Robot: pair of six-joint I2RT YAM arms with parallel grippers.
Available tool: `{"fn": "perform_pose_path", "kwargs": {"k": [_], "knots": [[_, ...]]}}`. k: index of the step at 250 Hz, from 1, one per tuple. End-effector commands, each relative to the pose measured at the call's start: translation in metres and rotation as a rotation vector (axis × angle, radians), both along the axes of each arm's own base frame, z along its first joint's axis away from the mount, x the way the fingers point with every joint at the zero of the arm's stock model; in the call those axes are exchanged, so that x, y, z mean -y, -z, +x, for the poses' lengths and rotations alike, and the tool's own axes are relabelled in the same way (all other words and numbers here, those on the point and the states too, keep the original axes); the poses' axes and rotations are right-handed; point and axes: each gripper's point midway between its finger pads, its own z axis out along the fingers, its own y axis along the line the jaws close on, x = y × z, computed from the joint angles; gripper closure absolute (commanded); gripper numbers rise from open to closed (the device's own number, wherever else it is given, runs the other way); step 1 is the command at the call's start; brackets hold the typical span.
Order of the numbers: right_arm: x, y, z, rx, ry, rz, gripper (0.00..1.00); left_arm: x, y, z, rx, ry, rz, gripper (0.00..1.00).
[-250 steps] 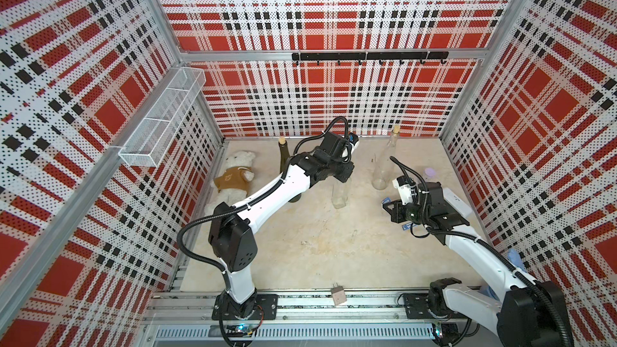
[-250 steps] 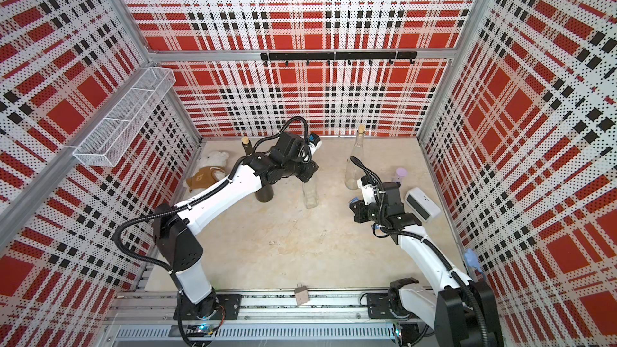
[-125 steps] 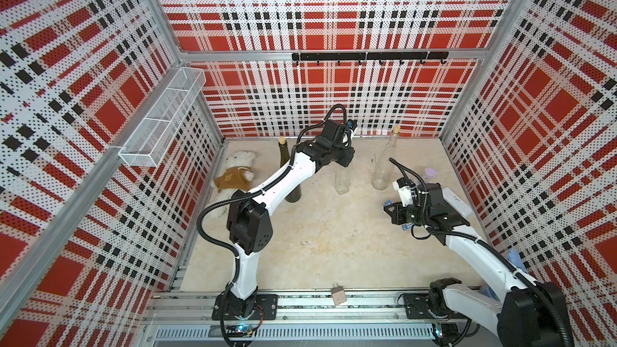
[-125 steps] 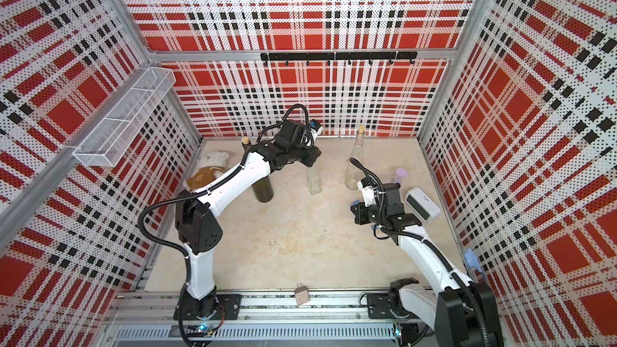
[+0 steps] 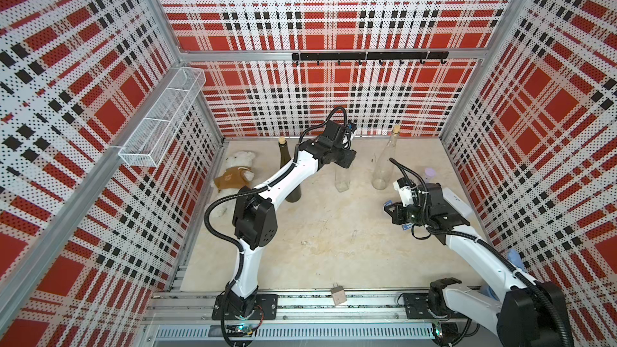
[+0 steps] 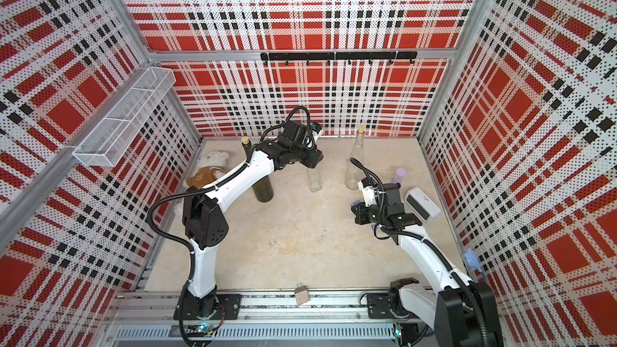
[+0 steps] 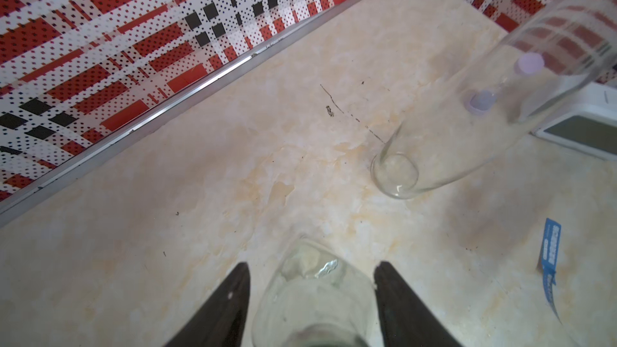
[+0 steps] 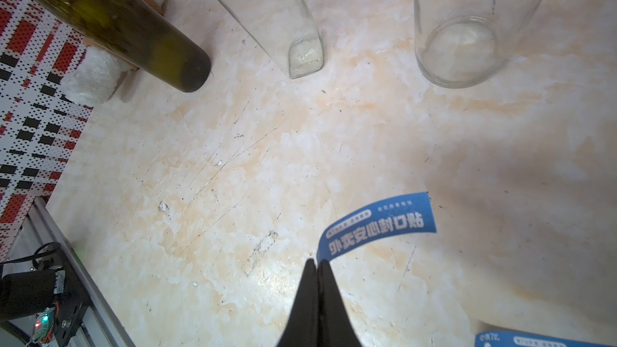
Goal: Remove the label from the bottle
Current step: Place the bottle at the center of the board.
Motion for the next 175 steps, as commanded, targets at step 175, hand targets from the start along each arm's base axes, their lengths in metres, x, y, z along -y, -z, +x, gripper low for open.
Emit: {"fn": "perform_pose_path", "kwargs": {"k": [175], "knots": [[0.007, 0.018, -0.001, -0.164, 0.004, -0.078, 1.0, -0.005, -0.147, -0.062, 0.263, 0.012, -0.073, 0.0]]}}
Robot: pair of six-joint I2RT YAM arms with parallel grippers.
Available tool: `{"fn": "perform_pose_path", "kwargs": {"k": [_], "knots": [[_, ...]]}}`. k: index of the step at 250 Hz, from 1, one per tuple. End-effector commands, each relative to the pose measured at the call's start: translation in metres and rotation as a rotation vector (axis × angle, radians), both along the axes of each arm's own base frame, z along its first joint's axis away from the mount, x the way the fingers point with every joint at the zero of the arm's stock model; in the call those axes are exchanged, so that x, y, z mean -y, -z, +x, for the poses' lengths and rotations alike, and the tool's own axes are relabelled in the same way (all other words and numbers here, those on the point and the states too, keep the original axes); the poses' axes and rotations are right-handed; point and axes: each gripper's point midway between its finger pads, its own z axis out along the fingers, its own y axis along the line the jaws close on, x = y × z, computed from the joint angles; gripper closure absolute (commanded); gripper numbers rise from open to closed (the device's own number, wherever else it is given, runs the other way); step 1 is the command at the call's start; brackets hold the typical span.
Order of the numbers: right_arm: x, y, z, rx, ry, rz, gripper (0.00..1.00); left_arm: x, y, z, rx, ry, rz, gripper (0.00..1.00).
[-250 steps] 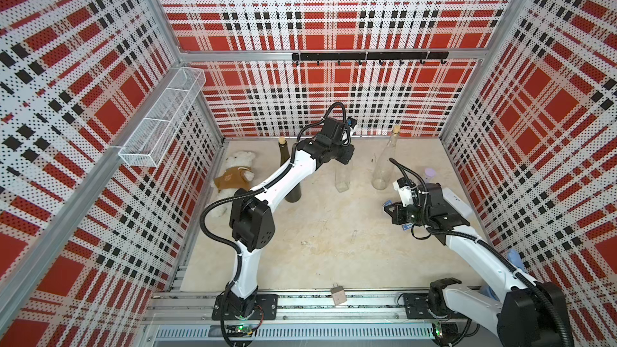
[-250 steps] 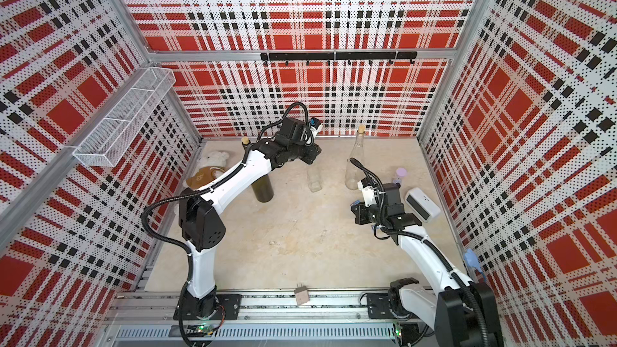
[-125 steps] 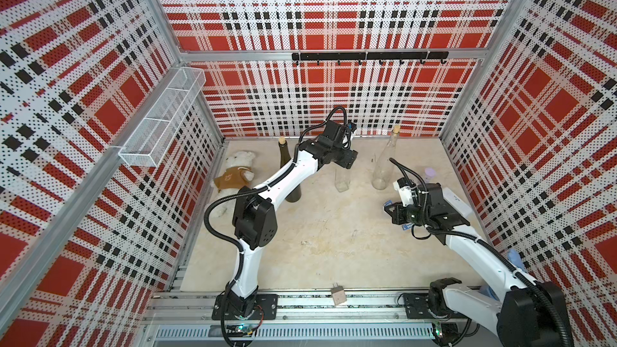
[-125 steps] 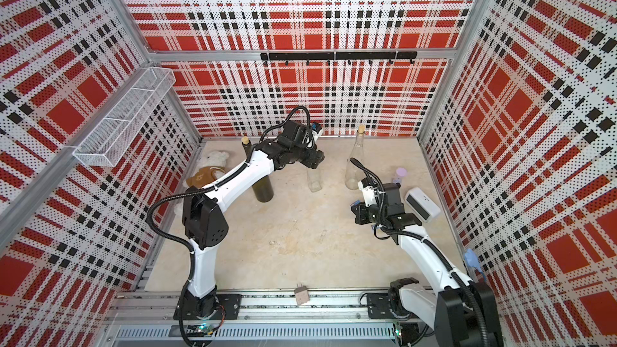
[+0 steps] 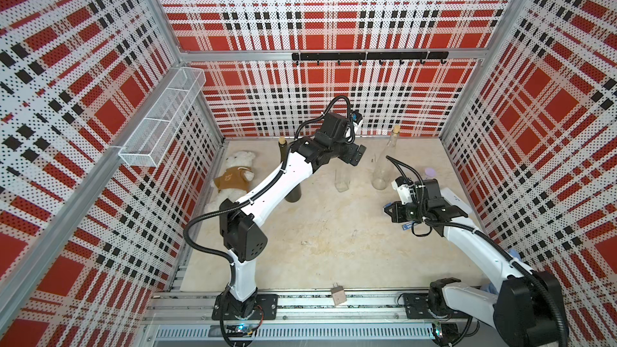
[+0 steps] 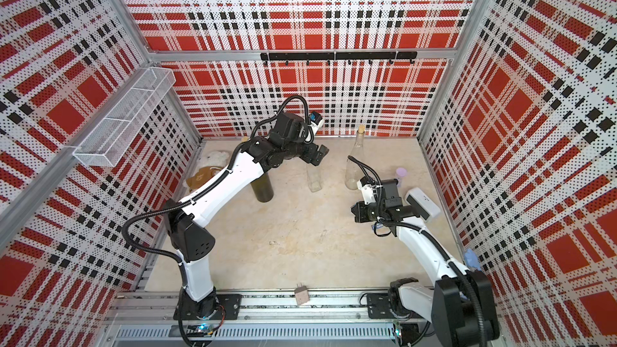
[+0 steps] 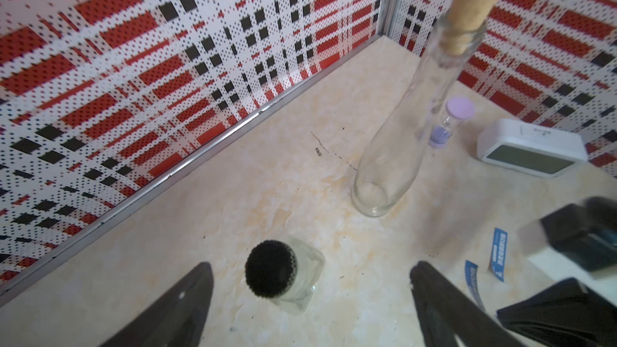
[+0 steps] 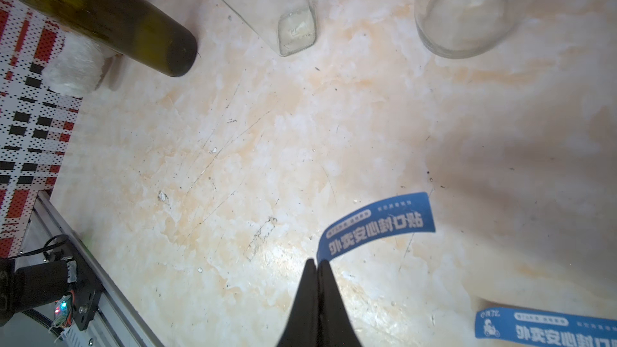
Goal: Remove the label from the bottle
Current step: Place the bottle at the center of the board, then place the label at the center of the board.
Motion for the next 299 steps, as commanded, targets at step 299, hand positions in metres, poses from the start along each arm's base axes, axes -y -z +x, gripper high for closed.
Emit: {"fn": "perform_pose_path", "kwargs": {"k": [299], "knots": [[0.008, 0.086, 0.002, -0.276, 0.119, -0.082, 0.75, -0.054, -0.046, -0.057, 0.079, -0.076, -0.127, 0.0]]}}
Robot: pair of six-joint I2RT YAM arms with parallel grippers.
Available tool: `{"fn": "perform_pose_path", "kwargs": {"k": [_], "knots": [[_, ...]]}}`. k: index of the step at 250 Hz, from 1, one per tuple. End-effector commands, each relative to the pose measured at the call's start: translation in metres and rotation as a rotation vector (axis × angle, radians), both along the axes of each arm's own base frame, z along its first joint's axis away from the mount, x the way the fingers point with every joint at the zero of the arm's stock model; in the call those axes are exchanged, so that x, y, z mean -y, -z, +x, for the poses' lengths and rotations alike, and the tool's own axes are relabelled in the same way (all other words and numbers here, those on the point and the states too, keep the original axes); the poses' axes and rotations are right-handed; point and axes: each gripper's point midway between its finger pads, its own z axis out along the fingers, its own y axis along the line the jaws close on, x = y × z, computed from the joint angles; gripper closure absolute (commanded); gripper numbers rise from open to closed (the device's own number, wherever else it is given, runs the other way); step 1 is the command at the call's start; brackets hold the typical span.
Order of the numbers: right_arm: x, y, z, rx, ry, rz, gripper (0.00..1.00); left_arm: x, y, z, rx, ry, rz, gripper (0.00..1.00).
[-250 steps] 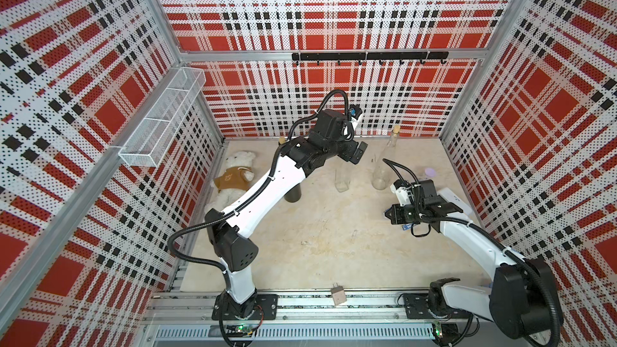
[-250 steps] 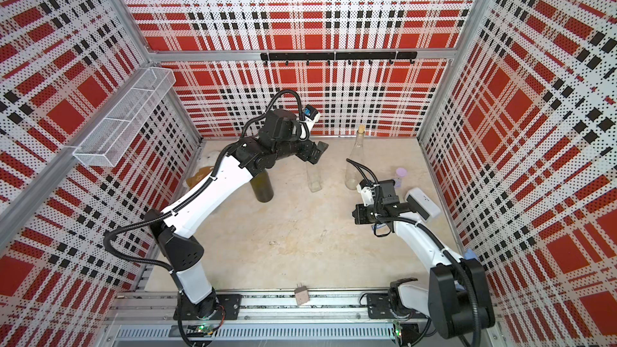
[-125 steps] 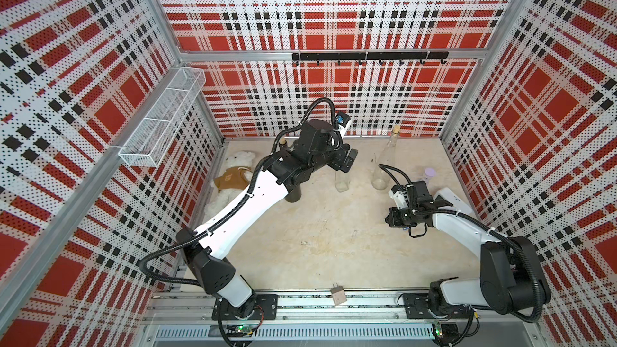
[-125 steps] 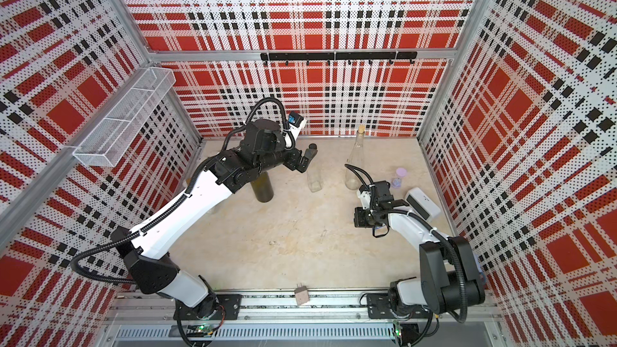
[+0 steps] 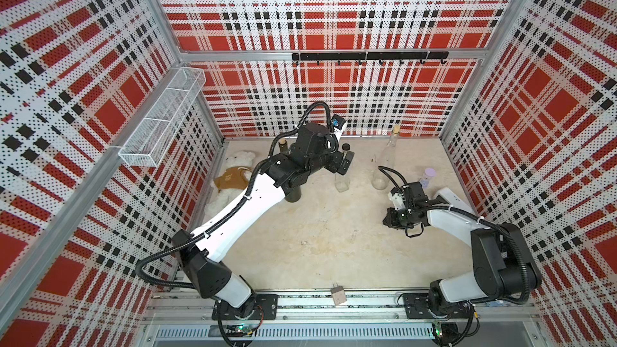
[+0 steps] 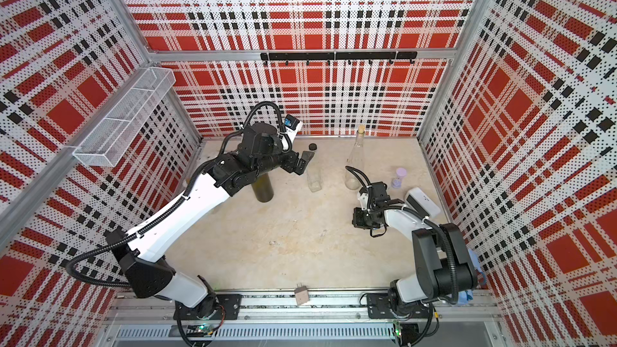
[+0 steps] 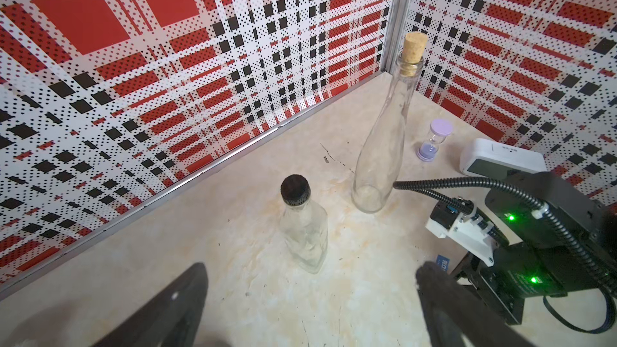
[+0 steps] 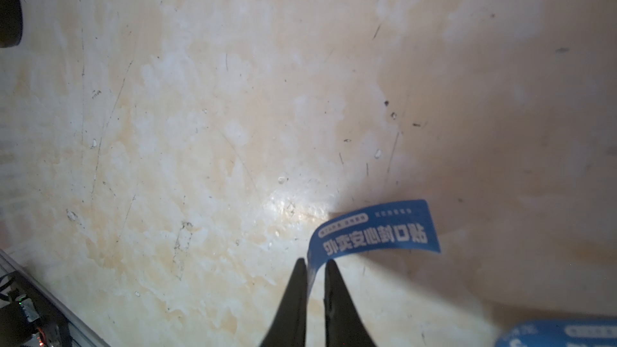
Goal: Remove the label from the bottle
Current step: Place the label at the center of the board, then move the bottle to the center of the board.
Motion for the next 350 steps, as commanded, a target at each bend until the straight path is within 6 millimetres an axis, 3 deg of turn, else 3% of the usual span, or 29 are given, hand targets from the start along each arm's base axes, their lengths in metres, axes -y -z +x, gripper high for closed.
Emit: {"fn": "perform_pose_path", "kwargs": {"k": [1, 27, 73, 142, 273, 350], "knots": [[-0.001, 0.001, 0.005, 0.024, 0.005, 0.001, 0.74, -0.003, -0.01, -0.001, 0.013, -0.003, -0.041, 0.0], [-0.002, 0.0, 0.007, 0.033, 0.006, 0.002, 0.61, -0.002, -0.008, 0.001, 0.008, -0.001, -0.041, 0.0], [-0.006, -0.006, 0.011, 0.054, 0.001, 0.027, 0.54, -0.002, -0.006, 0.001, 0.002, 0.001, -0.041, 0.0], [-0.013, -0.008, 0.013, 0.058, -0.012, 0.05, 0.5, -0.003, -0.007, 0.002, 0.002, 0.0, -0.047, 0.0], [-0.022, 0.009, 0.014, 0.022, -0.017, 0.062, 0.46, -0.011, -0.014, -0.004, 0.009, -0.015, -0.057, 0.0], [-0.016, -0.011, 0.017, 0.072, -0.005, 0.037, 0.43, -0.02, -0.016, -0.006, 0.01, -0.038, -0.051, 0.0]]}}
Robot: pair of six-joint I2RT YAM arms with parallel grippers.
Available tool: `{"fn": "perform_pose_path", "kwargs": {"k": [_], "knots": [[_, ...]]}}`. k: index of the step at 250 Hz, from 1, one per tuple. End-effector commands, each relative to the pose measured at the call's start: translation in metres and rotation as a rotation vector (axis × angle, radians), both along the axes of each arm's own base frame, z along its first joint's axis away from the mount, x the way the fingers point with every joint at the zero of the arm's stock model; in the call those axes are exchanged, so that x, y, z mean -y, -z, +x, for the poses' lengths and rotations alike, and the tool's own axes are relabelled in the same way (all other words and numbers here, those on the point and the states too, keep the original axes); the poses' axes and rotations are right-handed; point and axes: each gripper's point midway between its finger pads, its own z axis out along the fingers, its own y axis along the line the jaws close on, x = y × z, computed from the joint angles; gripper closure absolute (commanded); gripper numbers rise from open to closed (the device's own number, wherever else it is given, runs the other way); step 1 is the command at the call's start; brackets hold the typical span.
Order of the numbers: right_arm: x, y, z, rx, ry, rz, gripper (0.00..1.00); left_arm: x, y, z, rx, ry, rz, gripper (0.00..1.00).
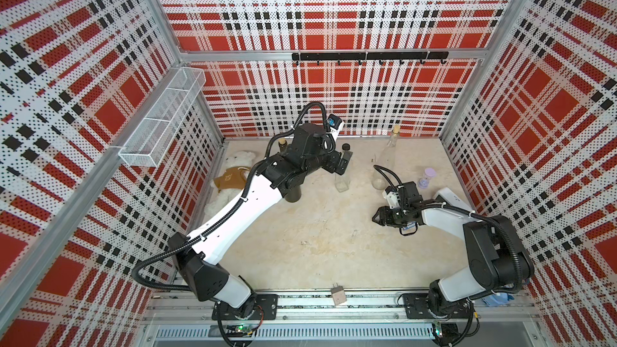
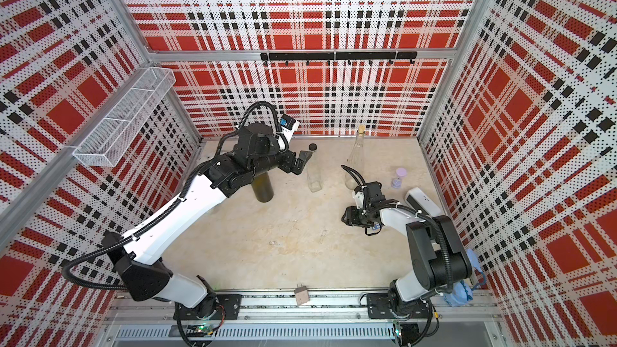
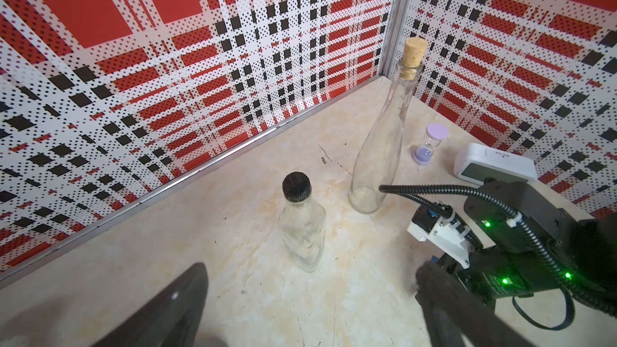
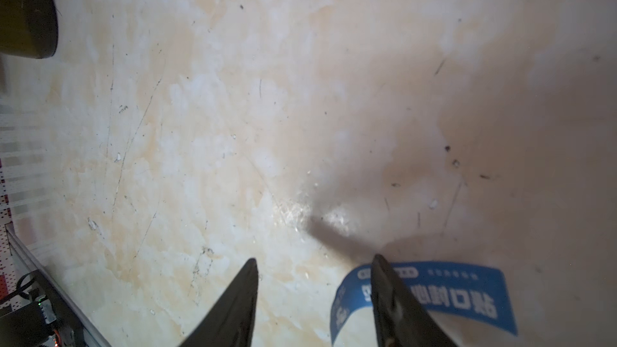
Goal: Remove the label from the bottle
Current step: Move the bottle to the center of the board.
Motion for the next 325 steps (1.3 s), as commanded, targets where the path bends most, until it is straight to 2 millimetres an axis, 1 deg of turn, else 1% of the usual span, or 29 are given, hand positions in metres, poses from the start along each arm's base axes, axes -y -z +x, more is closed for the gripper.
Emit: {"fn": "perform_pose_path", "kwargs": {"k": [1, 38, 88, 143, 173, 197, 208, 231, 254, 266, 268, 270, 273, 276, 300, 325], "knots": [[0.003, -0.016, 0.006, 0.047, 0.008, -0.016, 0.43, -0.012, -0.01, -0.004, 0.013, -0.03, -0.018, 0.0], [0.007, -0.037, 0.007, 0.093, 0.025, 0.007, 0.42, -0.02, -0.011, -0.003, 0.013, -0.05, -0.025, 0.0], [0.016, -0.074, 0.009, 0.181, 0.032, -0.002, 0.41, -0.039, -0.014, -0.004, 0.0, -0.112, -0.045, 0.01], [0.018, -0.102, 0.004, 0.26, 0.027, 0.014, 0.4, -0.069, -0.021, -0.012, -0.012, -0.205, -0.066, 0.0], [0.012, -0.121, 0.002, 0.332, 0.006, 0.059, 0.39, -0.083, -0.026, -0.018, -0.003, -0.24, -0.061, 0.0], [0.01, -0.133, 0.0, 0.373, -0.009, 0.081, 0.37, -0.1, -0.027, -0.018, -0.005, -0.288, -0.048, 0.01], [0.009, -0.136, -0.002, 0.386, -0.019, 0.086, 0.36, -0.111, -0.024, -0.016, -0.015, -0.317, -0.031, 0.01], [0.01, -0.141, -0.004, 0.407, -0.025, 0.082, 0.31, -0.144, -0.018, -0.009, -0.048, -0.418, -0.009, 0.01], [0.011, -0.142, -0.005, 0.418, -0.022, 0.077, 0.21, -0.175, -0.005, 0.0, -0.092, -0.509, -0.017, 0.01], [0.011, -0.143, -0.005, 0.425, -0.022, 0.079, 0.18, -0.186, 0.003, 0.004, -0.119, -0.539, -0.032, 0.01], [0.011, -0.143, -0.005, 0.426, -0.023, 0.08, 0.17, -0.187, 0.004, 0.004, -0.122, -0.542, -0.031, 0.01], [0.011, -0.143, -0.005, 0.428, -0.023, 0.081, 0.13, -0.189, 0.005, 0.005, -0.125, -0.547, -0.034, 0.01], [0.01, -0.143, -0.005, 0.431, -0.025, 0.085, 0.03, -0.19, 0.006, 0.006, -0.128, -0.553, -0.034, 0.01], [0.01, -0.144, -0.005, 0.432, -0.027, 0.087, 0.0, -0.192, 0.008, 0.007, -0.132, -0.56, -0.036, 0.01], [0.008, -0.146, -0.004, 0.449, -0.029, 0.099, 0.0, -0.196, 0.017, 0.016, -0.146, -0.57, -0.038, 0.0], [0.009, -0.144, -0.002, 0.447, -0.022, 0.091, 0.0, -0.19, 0.028, 0.026, -0.174, -0.555, -0.025, 0.01]]}}
